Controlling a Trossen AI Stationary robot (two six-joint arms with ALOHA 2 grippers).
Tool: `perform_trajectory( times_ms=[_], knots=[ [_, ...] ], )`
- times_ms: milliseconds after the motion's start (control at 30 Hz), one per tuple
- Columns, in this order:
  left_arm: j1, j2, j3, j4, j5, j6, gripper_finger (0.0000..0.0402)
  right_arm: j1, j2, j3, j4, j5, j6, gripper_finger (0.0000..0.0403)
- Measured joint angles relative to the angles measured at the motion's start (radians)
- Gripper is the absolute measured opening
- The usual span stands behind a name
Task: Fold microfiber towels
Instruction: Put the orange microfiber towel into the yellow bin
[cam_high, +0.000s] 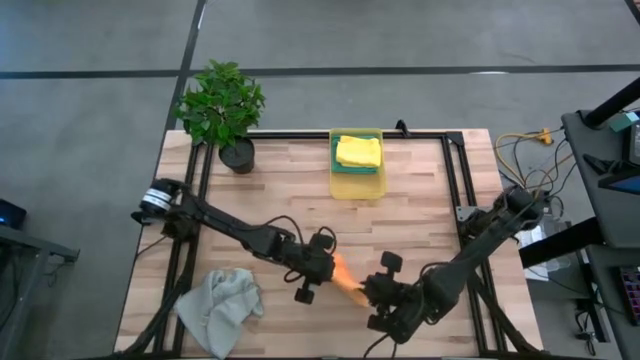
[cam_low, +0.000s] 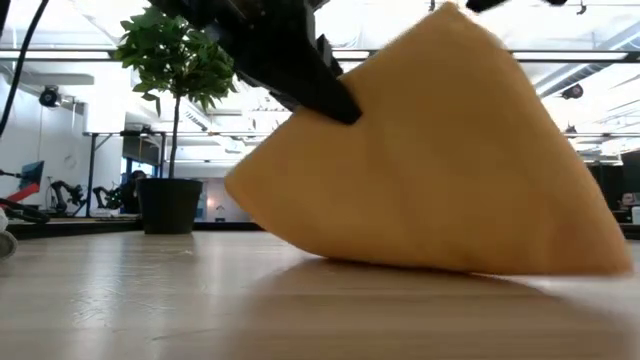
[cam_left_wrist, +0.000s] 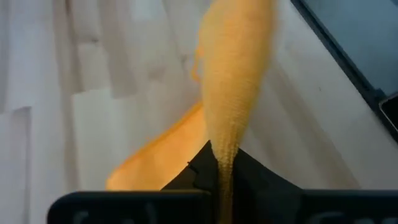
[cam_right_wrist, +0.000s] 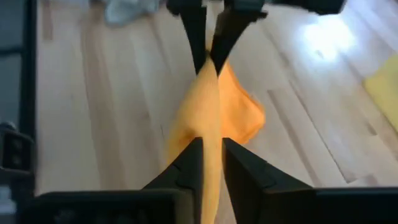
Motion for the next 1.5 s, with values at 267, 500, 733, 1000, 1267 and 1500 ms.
perform_trajectory(
  times_ms=[267,500,733,1000,1267,1500],
  knots=[
    [0.076,-0.096,-0.001,-0.1,-0.022,0.001,0.0,-0.005,-0.135,-0.005,-0.01,0.188,0.159,0.0102],
    [0.139,-0.143,0.041,-0.202,-0.034,0.001,0.0,-0.077,-0.17,-0.005,0.06,0.22,0.17,0.0137],
    [0.178,-0.143,0.097,-0.261,-0.037,0.0,0.0,-0.181,-0.161,-0.003,0.092,0.138,-0.035,0.0192],
    [0.22,-0.137,0.144,-0.284,-0.042,-0.055,0.0,-0.314,-0.16,-0.002,0.097,-0.096,-0.267,0.0244],
    [0.261,-0.137,0.147,-0.286,-0.052,-0.193,0.0,-0.379,-0.167,0.0,0.152,-0.087,-0.383,0.0254],
    [0.268,-0.137,0.147,-0.247,-0.053,-0.237,0.0,-0.396,-0.142,-0.001,0.149,-0.073,-0.388,0.0249]
  ],
)
